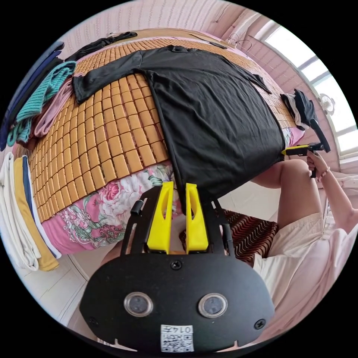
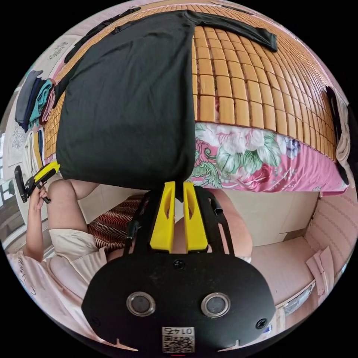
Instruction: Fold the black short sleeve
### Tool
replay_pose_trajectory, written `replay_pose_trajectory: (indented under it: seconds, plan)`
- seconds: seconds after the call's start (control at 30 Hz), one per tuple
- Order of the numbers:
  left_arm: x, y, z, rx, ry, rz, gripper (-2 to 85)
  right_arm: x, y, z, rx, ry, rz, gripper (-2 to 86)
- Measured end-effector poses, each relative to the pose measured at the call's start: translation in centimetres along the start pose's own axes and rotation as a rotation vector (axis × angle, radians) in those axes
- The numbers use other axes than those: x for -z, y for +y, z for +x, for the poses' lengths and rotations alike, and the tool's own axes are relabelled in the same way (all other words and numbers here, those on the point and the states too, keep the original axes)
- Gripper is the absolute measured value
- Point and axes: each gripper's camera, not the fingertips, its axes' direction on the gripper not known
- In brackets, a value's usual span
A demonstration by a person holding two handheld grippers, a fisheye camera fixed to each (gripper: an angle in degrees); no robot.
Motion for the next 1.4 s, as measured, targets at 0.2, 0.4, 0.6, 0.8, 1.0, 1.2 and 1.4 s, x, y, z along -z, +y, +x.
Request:
replay_pose_trajectory:
  seconds: [0.2, 0.4, 0.6, 0.8, 1.0, 1.2, 1.4]
  plan:
    - [1.2, -1.3, 2.7, -0.011, 0.001, -0.051, -0.5, 0.8, 1.4, 2.4, -0.001, -0.072, 0.029, -0.3]
    - [2.6, -2.2, 4.8, -0.026, -0.004, -0.091, 0.0, 1.4, 3.0, 3.1, 0.104, 0.046, -0.002, 0.5]
    - [4.9, -3.5, 6.5, 0.009, 0.014, -0.094, 5.7, 2.0, 4.2, 6.8, 0.067, 0.002, 0.023, 7.4]
    - [9.3, -6.6, 9.5, -0.056, -0.033, -0.039, 5.8, 4.8, 4.0, 13.5, -0.049, -0.126, 0.329, 8.5]
    - [12.6, -17.6, 14.6, -0.183, 0.036, 0.021, 5.4, 5.6, 1.6, 21.1, -0.35, -0.146, 0.765, 11.5]
    - [12.9, -32.4, 24.8, -0.465, 0.033, 0.074, 5.8, 4.0, -2.1, 26.9, -0.389, -0.259, 0.832, 11.5]
    - [9.9, -45.2, 36.6, -0.624, 0.137, 0.107, 7.6, 2.4, -3.6, 30.7, -0.399, -0.33, 0.828, 9.2]
